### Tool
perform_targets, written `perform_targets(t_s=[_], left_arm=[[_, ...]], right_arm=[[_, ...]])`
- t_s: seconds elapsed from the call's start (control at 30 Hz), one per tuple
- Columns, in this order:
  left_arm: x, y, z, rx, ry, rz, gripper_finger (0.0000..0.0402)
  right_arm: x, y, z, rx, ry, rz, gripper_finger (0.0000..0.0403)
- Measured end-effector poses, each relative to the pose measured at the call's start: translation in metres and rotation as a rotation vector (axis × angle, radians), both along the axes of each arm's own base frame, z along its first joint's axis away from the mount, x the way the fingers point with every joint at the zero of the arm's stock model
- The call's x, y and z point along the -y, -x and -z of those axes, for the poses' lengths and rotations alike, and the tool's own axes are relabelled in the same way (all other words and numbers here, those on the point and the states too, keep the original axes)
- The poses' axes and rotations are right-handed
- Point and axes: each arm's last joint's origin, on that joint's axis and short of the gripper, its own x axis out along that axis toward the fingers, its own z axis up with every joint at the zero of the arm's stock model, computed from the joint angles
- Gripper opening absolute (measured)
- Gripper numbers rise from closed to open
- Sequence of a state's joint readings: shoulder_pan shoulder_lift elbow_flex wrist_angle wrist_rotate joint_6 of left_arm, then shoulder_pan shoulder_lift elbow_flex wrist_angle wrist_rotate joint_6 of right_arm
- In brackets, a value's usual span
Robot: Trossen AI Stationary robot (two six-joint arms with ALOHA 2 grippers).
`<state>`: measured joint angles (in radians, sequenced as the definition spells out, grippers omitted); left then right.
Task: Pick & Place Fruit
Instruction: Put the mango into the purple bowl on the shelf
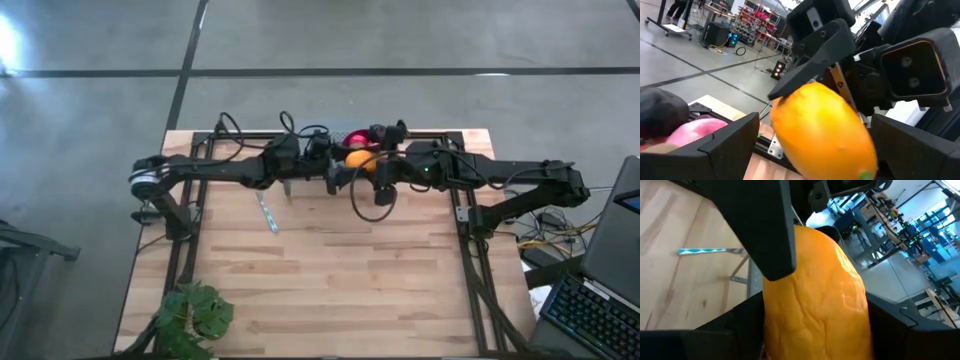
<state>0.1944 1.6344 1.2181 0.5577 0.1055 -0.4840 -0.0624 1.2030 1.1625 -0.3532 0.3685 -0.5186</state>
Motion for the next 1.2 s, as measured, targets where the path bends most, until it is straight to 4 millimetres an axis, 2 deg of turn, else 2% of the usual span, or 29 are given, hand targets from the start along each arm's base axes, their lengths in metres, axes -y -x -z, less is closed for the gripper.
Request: perform_targets(t_s=[0.27,0.73,0.97,1.1,1.2], left_arm=[[0.0,-0.002,-0.006,0.018,-0.004,0.001,0.0382],[0.0,-0.001,-0.005,0.002,0.009,0.002,0.0268],[0.0,-0.001,-0.005,-0.001,0.012,0.005,0.0254],[-0.002,-0.001,-0.007,-0.002,-0.016,0.003,0.0254],[-0.005,-0.001,-0.013,0.013,-0.036,-0.006,0.0253]], right_arm=[[-0.002,0.0,0.0,-0.004,-0.004,-0.007,0.0241],[-0.002,0.0,0.0,-0.003,-0.002,-0.007,0.0259],[-0.002,0.001,0.001,-0.004,-0.021,0.001,0.0244],[-0.002,0.005,-0.003,-0.042,-0.07,0.019,0.0266],[-0.003,0.011,-0.014,-0.045,-0.128,0.049,0.0291]])
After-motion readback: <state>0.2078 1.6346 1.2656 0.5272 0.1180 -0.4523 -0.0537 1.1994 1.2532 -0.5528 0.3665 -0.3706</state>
